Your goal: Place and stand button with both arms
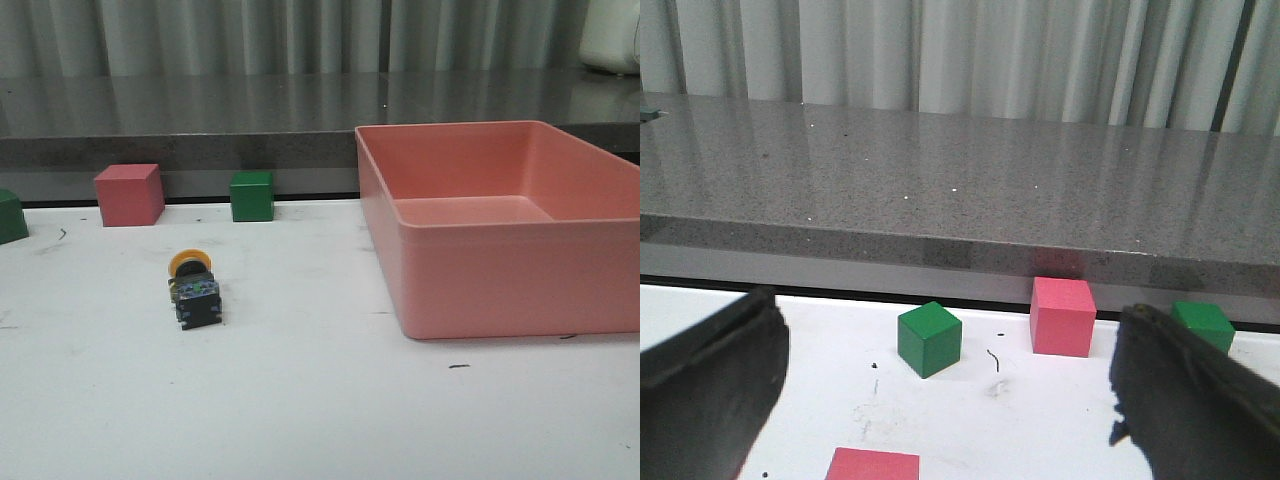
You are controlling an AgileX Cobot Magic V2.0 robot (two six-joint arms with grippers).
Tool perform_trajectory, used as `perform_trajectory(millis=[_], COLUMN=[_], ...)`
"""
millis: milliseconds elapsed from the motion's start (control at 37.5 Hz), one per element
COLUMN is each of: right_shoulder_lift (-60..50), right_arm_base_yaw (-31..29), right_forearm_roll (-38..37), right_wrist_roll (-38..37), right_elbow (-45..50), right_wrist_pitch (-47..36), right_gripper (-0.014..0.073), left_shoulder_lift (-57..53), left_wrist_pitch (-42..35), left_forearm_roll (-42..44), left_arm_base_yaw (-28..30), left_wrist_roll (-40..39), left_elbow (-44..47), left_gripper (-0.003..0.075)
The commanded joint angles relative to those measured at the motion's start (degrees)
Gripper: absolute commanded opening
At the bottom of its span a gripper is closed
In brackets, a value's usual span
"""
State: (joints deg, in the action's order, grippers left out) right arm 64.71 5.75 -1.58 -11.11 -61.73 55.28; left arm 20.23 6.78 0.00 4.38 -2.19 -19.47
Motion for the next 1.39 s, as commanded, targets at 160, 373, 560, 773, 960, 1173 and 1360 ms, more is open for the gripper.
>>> perform_trajectory(millis=[160,373,560,773,960,1173,1360], right_shoulder_lift=[-16.89,-30.5,-42.08,-50.54,-51.27,-51.27,-51.27], right_arm_base_yaw=[-0.38,-0.38,-0.38,-0.38,-0.38,-0.38,-0.38], right_forearm_roll=[-1.27,-2.78,-3.68,-3.68,-3.68,-3.68,-3.68], right_wrist_roll=[0.87,0.87,0.87,0.87,0.87,0.87,0.87], right_elbow=[13.09,26.33,35.48,38.19,38.19,38.19,38.19], right_wrist_pitch=[-18.02,-30.57,-35.83,-36.75,-36.57,-36.25,-36.25], right_gripper=[-0.0069,-0.0069,-0.0069,-0.0069,-0.0069,-0.0069,-0.0069], left_shoulder_lift=[0.81,0.81,0.81,0.81,0.81,0.81,0.81], left_wrist_pitch=[-4.94,-4.94,-4.94,-4.94,-4.94,-4.94,-5.07], left_forearm_roll=[-0.41,-0.41,-0.41,-0.41,-0.41,-0.41,-0.88], left_arm_base_yaw=[0.05,0.05,0.05,0.05,0.05,0.05,0.05], left_wrist_roll=[-0.07,-0.07,-0.07,-0.07,-0.07,-0.07,-0.07], left_elbow=[-2.15,-2.15,-2.15,-2.15,-2.15,-2.15,-2.15], left_gripper=[0.0617,0.0617,0.0617,0.0617,0.0617,0.0617,0.0617])
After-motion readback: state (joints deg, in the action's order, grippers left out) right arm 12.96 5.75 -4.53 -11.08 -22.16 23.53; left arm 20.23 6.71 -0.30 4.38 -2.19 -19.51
